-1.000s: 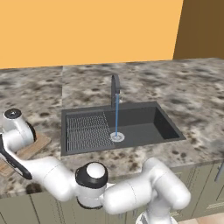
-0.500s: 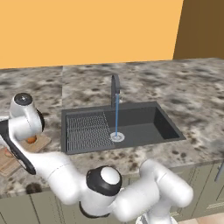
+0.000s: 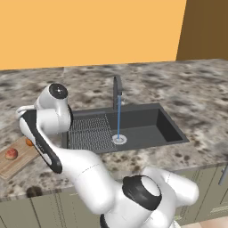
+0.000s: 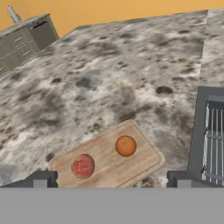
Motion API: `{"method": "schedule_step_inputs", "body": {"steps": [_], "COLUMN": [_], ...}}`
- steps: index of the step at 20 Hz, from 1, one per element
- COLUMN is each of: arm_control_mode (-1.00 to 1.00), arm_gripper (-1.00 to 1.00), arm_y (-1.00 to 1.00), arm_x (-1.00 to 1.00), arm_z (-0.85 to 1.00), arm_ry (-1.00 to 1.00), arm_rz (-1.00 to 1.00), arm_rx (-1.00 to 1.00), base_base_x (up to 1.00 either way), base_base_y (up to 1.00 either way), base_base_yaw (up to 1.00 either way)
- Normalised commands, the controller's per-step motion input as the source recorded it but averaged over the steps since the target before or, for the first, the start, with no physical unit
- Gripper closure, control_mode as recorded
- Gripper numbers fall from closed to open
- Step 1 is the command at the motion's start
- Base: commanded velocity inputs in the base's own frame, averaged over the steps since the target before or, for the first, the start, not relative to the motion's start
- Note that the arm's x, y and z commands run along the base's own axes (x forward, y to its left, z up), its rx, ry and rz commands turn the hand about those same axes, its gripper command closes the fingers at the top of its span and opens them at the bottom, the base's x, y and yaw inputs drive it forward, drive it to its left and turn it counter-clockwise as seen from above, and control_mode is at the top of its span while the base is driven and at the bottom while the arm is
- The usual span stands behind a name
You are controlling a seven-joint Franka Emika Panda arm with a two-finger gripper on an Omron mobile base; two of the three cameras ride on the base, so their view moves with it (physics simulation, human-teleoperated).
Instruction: Pick the tangerine, peach from the sink and place them on the cutting board to airdry. Then turn off the sink faucet.
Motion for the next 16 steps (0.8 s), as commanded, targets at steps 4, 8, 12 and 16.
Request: {"method": "schedule_step_inputs", "body": {"steps": [4, 8, 12, 16], "arm_control_mode": [-1.0, -1.0, -1.0, -1.0], "arm_gripper": [-1.0, -1.0, -1.0, -1.0], "arm_y": [-0.91, -0.5, -0.61, -0.63], "arm_x": [-0.63, -0.28, -0.64, -0.92], "arm_z": [0.57, 1.0, 0.75, 0.15], "arm_ry": [-0.14, 0.01, 0.03, -0.07], "arm_rz": [0.01, 0.01, 0.0, 0.0], "arm_rx": [0.05, 0.09, 0.06, -0.03], "base_base_x": [0.0, 0.0, 0.0, 0.0], "base_base_y": [0.0, 0.0, 0.0, 0.0], "base_base_yaw": [0.0, 0.0, 0.0, 0.0]}}
